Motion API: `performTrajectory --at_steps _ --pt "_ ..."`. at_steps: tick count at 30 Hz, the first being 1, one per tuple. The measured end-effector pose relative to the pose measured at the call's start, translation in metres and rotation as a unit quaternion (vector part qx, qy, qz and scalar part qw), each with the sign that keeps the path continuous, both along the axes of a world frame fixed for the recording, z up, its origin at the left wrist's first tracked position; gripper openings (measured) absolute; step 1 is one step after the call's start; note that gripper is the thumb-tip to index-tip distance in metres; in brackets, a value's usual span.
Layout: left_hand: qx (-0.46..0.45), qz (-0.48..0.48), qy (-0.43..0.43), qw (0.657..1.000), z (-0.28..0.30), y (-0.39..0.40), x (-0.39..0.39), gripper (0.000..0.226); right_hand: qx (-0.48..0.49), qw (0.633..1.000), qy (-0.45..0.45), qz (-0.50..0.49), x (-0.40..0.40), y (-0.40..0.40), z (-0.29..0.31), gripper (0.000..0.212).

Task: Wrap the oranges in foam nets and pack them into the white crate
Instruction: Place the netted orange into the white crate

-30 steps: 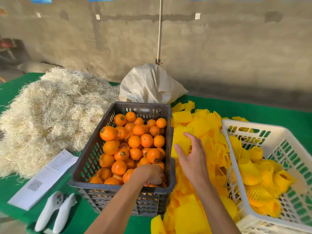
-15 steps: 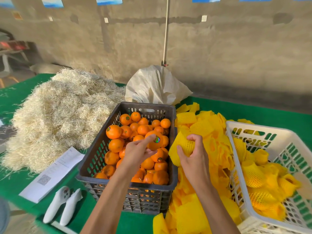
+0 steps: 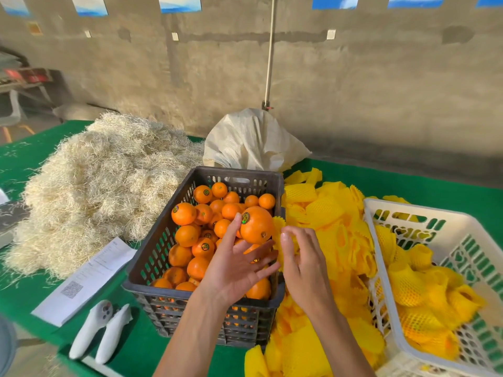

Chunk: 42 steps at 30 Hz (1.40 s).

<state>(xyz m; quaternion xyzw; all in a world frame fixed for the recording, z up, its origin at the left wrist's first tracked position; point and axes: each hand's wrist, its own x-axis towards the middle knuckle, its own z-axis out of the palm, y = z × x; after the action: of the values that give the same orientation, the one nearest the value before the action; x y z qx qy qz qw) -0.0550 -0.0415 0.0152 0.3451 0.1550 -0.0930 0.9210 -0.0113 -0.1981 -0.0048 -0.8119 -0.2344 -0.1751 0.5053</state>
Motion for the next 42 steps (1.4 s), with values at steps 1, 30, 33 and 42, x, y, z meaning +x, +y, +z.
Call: performTrajectory --at_steps 1,30,33,42 --pt "0.007 -0.002 -0.007 1.0 0.0 0.0 0.0 0.083 0.019 1.0 0.021 0.003 0.0 0.0 0.001 0.031" --pt "0.292 0.188 -0.011 0.938 0.006 -0.005 -0.008 0.063 0.088 0.984 0.15 -0.045 0.014 0.019 0.017 0.025" --pt "0.34 0.225 -0.043 0.912 0.001 -0.01 -0.008 0.05 0.122 0.982 0.139 -0.023 0.006 0.026 0.019 0.018" --pt "0.357 0.195 -0.067 0.911 0.003 -0.012 -0.007 0.036 0.138 0.973 0.175 0.056 0.005 0.024 0.011 0.031"
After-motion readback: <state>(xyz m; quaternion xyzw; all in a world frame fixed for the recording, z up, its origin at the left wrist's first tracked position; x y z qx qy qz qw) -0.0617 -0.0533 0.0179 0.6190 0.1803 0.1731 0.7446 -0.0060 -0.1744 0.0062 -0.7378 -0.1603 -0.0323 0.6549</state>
